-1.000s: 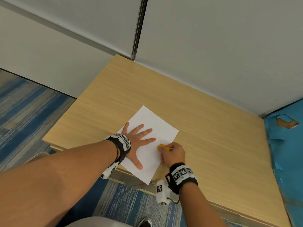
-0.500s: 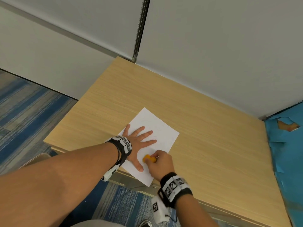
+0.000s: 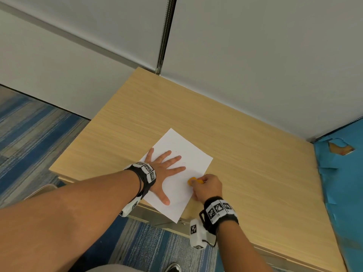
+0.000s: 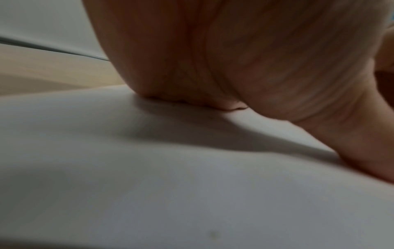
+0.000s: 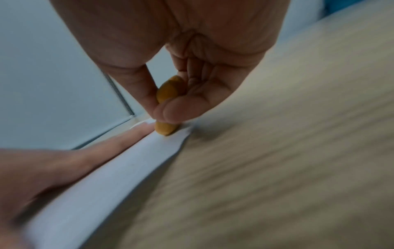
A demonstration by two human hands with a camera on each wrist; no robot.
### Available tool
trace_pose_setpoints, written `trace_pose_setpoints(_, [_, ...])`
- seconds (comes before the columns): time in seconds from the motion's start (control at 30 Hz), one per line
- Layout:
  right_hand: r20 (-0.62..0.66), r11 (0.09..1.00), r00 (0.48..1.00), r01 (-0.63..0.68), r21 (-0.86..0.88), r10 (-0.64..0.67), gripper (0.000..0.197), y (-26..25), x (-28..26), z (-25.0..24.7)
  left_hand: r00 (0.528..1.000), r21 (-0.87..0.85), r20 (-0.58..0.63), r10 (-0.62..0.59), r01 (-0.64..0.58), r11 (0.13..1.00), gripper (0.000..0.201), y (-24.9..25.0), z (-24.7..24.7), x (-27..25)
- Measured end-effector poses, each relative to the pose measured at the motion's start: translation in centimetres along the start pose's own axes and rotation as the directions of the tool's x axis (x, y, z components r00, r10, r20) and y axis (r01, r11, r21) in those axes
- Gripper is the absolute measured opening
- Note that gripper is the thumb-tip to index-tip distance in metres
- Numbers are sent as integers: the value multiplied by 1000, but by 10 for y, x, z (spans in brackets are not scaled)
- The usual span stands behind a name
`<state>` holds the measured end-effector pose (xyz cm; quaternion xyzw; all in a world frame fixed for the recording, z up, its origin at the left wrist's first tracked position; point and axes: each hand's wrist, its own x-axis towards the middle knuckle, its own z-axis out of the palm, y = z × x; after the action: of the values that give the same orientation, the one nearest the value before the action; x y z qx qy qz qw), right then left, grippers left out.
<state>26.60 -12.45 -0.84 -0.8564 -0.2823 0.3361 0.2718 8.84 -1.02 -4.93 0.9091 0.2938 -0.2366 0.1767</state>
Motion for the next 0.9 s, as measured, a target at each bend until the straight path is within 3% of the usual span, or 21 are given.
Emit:
trace_pose_setpoints(0.07, [6,999,1000,28,-31,-28,23,0,-11,11,1000,9,-2,-1,1,1000,141,0,0,0])
trace_pose_setpoints(0.17, [258,968,955,191,-165,-145,23,7,-43,40,1000,46,-12,-11,12,999,143,1,1,1])
trace_pose_setpoints(0.2, [285,957,947,211,-198,-150,24,5,-42,38,1000,52,-13,-10,11,999,144,1,1,0])
trace_pose_setpoints(0.37, [102,999,995,20,-46,-15,21,-11,-10,13,1000,31,1,-4,4,1000,146,1,0,1])
trace_pose_setpoints(0.47, [230,979,967,144,-148,-107,25,-5,-36,48,1000,57,-5,-12,13,998,145,3,-1,0])
trace_pose_setpoints(0.53, [242,974,963,163,-157,-122,26,-3,-39,50,1000,57,-4,-10,10,998,145,3,-1,0])
trace_pose_setpoints(0.67, [32,999,999,6,-36,-5,26,-4,-13,28,1000,33,-2,-12,12,999,146,1,-1,-1])
trace_pose_setpoints(0.8, [197,975,971,169,-143,-139,28,1,-38,62,1000,56,-10,-21,22,998,139,4,-2,-2])
trace_pose_setpoints(0.9, [150,988,986,90,-123,-71,27,-2,-25,39,1000,40,-15,-7,7,999,144,2,0,-1])
